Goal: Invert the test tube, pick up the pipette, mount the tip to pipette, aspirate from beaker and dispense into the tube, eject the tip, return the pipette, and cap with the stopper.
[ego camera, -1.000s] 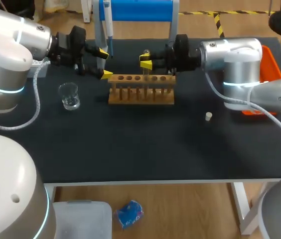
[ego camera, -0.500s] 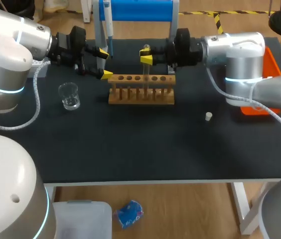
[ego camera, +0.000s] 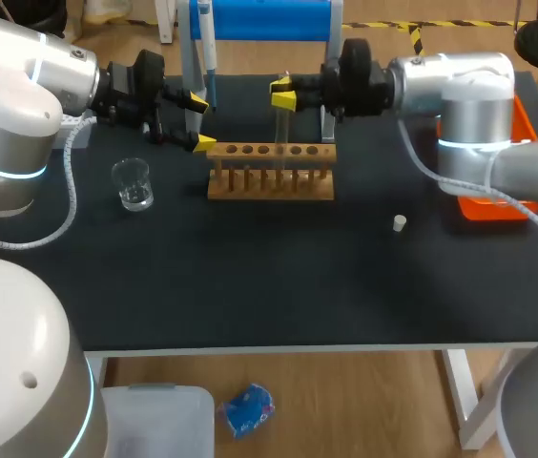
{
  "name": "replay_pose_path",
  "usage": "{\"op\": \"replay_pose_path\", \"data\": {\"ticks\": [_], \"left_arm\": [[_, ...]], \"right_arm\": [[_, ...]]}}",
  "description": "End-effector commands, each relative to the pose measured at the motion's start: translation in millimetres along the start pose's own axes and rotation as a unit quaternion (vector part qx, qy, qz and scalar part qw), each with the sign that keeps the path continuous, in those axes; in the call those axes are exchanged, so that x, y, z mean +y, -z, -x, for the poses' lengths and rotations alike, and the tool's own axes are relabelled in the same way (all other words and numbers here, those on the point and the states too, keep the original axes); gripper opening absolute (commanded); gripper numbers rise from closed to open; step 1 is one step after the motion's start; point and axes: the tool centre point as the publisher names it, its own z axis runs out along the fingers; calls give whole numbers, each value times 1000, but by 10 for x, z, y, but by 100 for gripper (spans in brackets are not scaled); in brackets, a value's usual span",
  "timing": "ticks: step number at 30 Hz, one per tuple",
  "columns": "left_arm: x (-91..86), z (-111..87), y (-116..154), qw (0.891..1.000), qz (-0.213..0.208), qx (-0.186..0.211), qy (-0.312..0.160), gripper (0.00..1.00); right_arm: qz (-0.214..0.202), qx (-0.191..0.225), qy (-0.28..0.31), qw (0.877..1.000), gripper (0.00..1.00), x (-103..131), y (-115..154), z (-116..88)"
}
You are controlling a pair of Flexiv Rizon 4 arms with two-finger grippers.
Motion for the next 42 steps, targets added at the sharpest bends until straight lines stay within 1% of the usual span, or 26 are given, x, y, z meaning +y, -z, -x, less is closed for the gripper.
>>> {"op": "replay_pose_path", "data": {"ticks": [1,3,5,6,7,8,24,25,26,27,28,29,30,32,33,34,42], "left_arm": [[-130,-96,49,995,-23,-22,-98,100],[-208,-173,66,986,-23,-33,-161,100],[-273,-237,81,977,-29,-50,-204,100],[-302,-261,86,974,-30,-55,-218,100],[-325,-274,91,972,-31,-63,-224,100],[-342,-272,95,973,-31,-62,-218,100],[-342,-272,95,973,-31,-62,-218,100],[-404,-303,93,959,-42,-78,-269,100],[-433,-337,75,938,-27,-92,-332,100],[-456,-380,60,917,-30,-107,-383,100],[-478,-427,38,900,-46,-118,-417,100],[-485,-461,28,875,-43,-132,-464,100],[-489,-518,2,849,-38,-134,-509,100],[-493,-612,-44,804,-41,-153,-573,100],[-488,-653,-64,787,-33,-159,-596,100],[-477,-672,-74,778,-25,-169,-605,100],[-477,-672,-74,778,-25,-169,-605,100]], "right_arm": [[-15,2,-43,999,0,128,70,-73],[-2,12,-79,997,0,176,104,-97],[-3,22,-129,991,0,207,139,-115],[2,34,-165,986,0,208,155,-116],[20,58,-197,978,0,208,164,-122],[36,71,-220,972,0,225,178,-131],[36,71,-220,972,0,225,178,-131],[47,68,-246,966,0,262,176,-134],[58,56,-277,958,0,288,169,-137],[47,44,-304,950,0,297,167,-139],[38,33,-325,944,0,301,168,-146],[39,21,-355,934,0,304,170,-151],[38,17,-375,926,0,309,164,-166],[19,-10,-414,910,0,321,168,-194],[9,-26,-434,900,0,328,180,-213],[0,-39,-445,895,0,341,190,-230],[0,-39,-445,895,0,341,190,-230]]}}
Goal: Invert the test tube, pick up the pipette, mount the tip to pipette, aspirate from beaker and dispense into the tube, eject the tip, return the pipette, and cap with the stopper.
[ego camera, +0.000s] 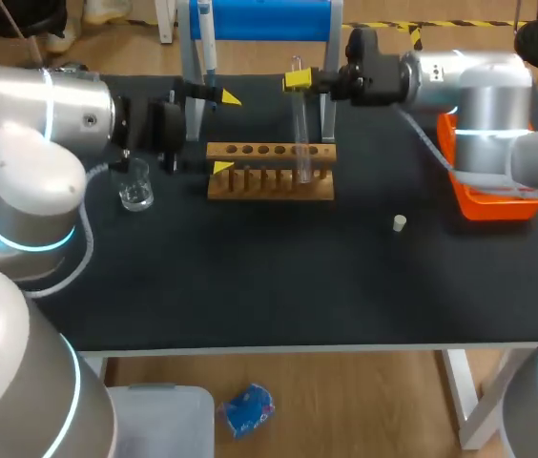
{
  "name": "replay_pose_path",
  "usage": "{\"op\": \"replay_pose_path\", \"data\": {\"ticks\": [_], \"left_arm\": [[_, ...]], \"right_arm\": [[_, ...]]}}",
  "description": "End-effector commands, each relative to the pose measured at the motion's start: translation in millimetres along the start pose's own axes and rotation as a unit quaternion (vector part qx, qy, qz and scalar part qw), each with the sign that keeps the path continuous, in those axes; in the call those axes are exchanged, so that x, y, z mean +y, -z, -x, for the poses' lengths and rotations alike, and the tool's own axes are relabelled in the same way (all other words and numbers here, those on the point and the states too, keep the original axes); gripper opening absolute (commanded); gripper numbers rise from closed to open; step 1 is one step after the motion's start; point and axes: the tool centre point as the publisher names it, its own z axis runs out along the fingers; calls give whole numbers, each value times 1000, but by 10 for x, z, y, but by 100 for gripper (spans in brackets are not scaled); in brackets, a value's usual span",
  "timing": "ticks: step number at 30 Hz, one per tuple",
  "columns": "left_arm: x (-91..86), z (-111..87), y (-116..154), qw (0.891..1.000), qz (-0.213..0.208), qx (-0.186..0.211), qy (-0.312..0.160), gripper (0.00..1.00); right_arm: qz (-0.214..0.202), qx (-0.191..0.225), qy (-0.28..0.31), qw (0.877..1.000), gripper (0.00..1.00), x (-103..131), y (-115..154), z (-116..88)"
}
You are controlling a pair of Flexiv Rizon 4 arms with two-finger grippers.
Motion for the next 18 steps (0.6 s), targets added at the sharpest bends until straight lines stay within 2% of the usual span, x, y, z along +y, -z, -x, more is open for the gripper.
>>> {"op": "replay_pose_path", "data": {"ticks": [1,8,9,10,11,15,16,18], "left_arm": [[1,-58,8,980,6,-75,-183,100],[1,-58,8,980,6,-75,-183,100],[-11,-50,11,963,30,-72,-257,100],[-24,-62,10,955,22,-71,-287,100],[-54,-78,16,948,3,-100,-301,100],[-134,-61,76,924,-4,-167,-343,100],[-144,-58,77,920,-6,-173,-352,100],[-157,-56,76,918,-9,-177,-355,100]], "right_arm": [[3,-57,-9,998,0,-32,-1,-131],[3,-57,-9,998,0,-32,-1,-131],[3,-57,-9,998,0,-32,-1,-131],[3,-57,-9,998,0,-32,-1,-131],[0,-58,-34,998,0,-22,-11,-110],[3,-64,-94,994,0,-43,-32,-94],[4,-64,-99,993,0,-54,-33,-93],[17,-61,-109,992,0,-76,-29,-86]]}}
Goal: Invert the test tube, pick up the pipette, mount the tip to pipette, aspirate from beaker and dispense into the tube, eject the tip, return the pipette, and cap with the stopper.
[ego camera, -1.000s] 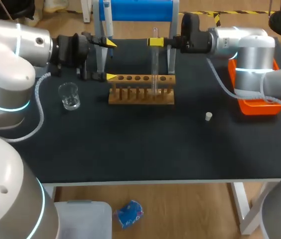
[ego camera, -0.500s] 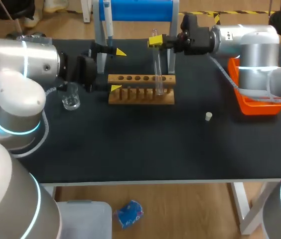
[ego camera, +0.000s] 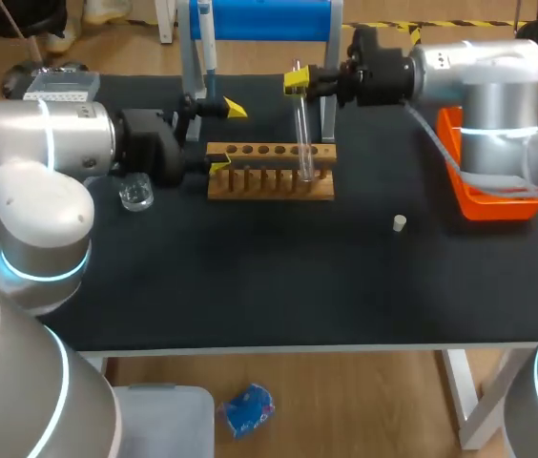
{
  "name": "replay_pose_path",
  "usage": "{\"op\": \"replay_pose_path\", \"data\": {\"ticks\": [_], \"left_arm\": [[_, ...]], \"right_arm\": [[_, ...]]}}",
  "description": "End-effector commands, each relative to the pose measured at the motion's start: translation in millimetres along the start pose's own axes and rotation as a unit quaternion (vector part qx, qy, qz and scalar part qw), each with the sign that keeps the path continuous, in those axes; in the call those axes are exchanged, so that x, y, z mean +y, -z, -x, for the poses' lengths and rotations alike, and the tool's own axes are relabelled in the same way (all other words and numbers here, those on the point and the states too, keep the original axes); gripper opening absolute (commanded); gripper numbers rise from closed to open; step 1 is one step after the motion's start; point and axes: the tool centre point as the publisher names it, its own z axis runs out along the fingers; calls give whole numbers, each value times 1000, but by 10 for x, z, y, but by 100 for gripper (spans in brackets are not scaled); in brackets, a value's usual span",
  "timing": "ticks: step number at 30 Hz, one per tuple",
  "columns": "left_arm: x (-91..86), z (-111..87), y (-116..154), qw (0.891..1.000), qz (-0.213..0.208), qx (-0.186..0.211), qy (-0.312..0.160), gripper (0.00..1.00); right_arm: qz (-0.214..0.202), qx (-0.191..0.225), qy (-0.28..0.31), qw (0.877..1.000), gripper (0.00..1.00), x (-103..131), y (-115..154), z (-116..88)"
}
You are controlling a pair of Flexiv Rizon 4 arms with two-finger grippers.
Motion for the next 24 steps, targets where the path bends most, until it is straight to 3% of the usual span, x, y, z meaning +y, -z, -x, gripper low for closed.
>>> {"op": "replay_pose_path", "data": {"ticks": [1,10,14,17,24], "left_arm": [[-60,-38,56,988,5,-130,-83,100],[-60,-38,56,988,5,-130,-83,100],[-217,57,-40,985,-11,-158,-62,100],[-305,85,-113,987,-21,-139,-82,100],[-457,140,-271,989,-43,-117,-77,100]], "right_arm": [[11,1,-11,1000,0,-21,-1,0],[11,1,-11,1000,0,-21,-1,0],[13,5,-19,1000,0,-20,2,29],[18,10,-35,999,0,-4,-11,87],[12,3,-55,998,0,15,-81,184]]}}
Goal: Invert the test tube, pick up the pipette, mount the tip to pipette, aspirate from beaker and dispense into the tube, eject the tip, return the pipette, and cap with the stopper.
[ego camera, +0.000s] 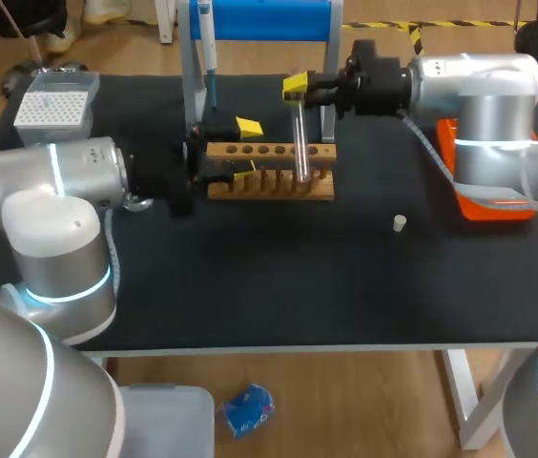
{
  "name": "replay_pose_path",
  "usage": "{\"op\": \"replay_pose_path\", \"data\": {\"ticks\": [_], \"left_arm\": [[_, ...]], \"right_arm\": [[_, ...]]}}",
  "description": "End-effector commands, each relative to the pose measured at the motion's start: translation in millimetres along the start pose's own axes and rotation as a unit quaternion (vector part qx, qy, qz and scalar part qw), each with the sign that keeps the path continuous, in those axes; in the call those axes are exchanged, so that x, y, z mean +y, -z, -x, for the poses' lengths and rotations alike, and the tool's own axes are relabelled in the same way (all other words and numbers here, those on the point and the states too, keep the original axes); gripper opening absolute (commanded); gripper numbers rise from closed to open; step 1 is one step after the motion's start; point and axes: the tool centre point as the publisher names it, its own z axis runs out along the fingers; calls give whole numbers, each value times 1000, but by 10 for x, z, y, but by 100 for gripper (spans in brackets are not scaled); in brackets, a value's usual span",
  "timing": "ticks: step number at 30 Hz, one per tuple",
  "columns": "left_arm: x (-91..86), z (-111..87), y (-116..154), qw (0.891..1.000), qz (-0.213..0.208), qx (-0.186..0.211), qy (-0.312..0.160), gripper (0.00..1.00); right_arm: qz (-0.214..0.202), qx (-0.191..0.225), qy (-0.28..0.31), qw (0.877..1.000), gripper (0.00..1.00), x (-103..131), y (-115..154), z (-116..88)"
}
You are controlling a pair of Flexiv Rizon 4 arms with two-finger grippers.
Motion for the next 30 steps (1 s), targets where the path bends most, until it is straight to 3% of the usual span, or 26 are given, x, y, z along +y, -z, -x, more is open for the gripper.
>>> {"op": "replay_pose_path", "data": {"ticks": [1,9,30], "left_arm": [[-27,-4,-128,1000,-10,7,16,100],[-143,-65,-262,999,-35,17,26,100],[-73,-109,-496,998,-56,-7,12,100]], "right_arm": [[-7,0,-7,1000,0,47,-68,58],[-10,-1,-14,1000,0,64,-171,141],[-24,-10,-67,997,0,10,-324,218]]}}
